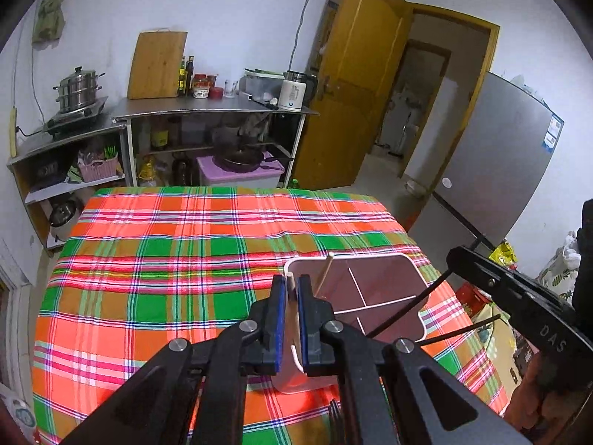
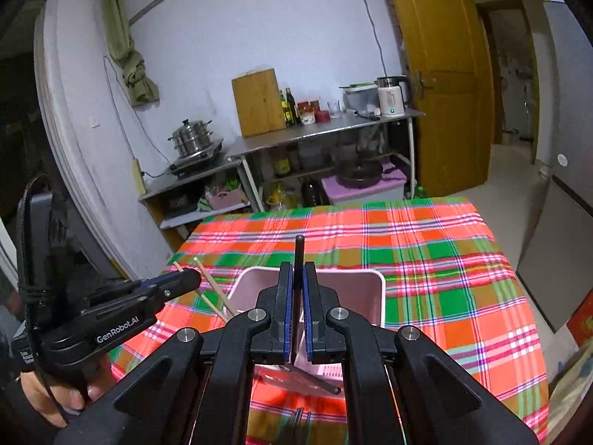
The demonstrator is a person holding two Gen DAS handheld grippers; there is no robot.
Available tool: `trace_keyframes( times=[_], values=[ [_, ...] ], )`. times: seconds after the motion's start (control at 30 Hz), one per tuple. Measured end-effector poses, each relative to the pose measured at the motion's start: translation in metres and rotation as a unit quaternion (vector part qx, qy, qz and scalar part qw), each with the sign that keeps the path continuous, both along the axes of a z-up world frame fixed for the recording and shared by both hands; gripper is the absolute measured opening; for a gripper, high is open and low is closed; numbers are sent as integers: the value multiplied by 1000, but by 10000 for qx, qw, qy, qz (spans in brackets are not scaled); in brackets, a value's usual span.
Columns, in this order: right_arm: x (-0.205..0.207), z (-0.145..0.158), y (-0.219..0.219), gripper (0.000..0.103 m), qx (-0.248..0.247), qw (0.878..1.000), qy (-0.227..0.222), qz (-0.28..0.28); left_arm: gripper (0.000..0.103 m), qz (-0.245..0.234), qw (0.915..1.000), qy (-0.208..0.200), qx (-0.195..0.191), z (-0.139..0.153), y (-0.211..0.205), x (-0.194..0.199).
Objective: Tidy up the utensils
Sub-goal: 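Lower the chopsticks into the basket and open both tools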
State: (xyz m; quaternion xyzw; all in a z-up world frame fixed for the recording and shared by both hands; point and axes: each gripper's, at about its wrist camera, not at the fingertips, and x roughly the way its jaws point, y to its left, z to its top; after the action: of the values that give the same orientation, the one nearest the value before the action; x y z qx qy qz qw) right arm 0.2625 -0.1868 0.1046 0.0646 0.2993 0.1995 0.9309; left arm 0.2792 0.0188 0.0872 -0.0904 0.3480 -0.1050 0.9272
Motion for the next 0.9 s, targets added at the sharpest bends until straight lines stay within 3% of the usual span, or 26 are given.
trace_keyframes(
  times=[0.13, 0.53, 0.9],
  values=[
    [-1, 2, 0, 14, -45, 10000, -32, -23, 8, 1, 10000, -72, 17, 4, 0, -8],
    [-28, 21, -21, 16, 19, 9994, -309, -164, 12, 3, 9981, -615, 27, 37, 4, -50],
    [-83, 10, -40, 16, 63, 9992, -348, -166, 12, 45, 9981, -618, 67, 20, 4, -113]
  ],
)
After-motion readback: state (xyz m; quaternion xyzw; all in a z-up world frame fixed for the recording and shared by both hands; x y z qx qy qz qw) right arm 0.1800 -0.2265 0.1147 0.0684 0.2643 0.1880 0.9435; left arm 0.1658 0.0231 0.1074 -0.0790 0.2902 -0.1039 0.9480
